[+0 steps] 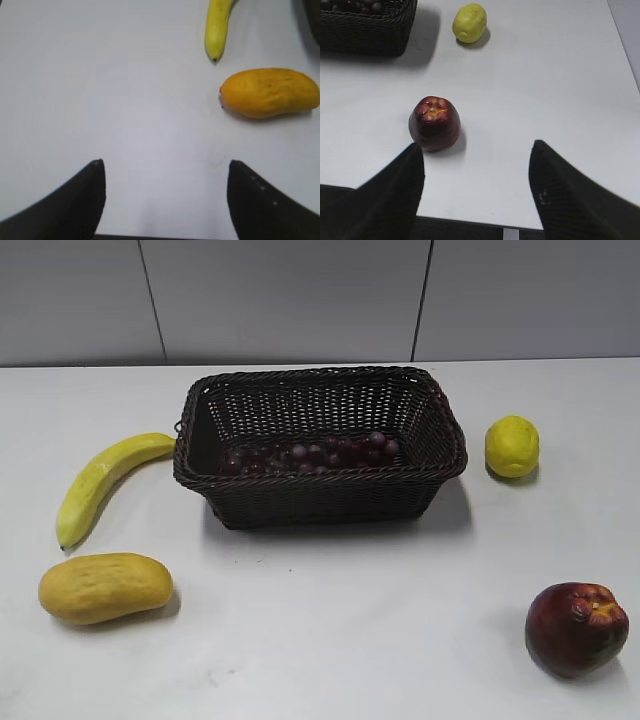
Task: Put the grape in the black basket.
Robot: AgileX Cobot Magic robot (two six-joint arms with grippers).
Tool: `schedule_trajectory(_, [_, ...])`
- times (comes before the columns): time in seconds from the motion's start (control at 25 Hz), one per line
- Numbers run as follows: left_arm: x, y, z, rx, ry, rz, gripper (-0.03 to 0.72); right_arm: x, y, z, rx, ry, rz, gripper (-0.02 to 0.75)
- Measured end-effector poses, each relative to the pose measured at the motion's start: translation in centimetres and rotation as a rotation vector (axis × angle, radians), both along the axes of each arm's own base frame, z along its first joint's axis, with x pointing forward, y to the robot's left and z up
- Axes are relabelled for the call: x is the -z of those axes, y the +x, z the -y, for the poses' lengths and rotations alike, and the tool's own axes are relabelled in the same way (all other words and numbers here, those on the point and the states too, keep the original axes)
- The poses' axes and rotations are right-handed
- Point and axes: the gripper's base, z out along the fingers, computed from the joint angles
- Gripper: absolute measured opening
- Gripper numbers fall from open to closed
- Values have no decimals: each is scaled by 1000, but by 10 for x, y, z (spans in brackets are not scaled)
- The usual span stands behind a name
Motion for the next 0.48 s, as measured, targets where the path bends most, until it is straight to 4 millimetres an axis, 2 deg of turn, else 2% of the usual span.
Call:
schedule_trajectory(0.28, [-2,-26,0,0,1,170,557,0,0,0,0,0,0,498])
schedule_trajectory(0.48, [-2,-31,0,0,1,200,557,0,0,0,0,0,0,498])
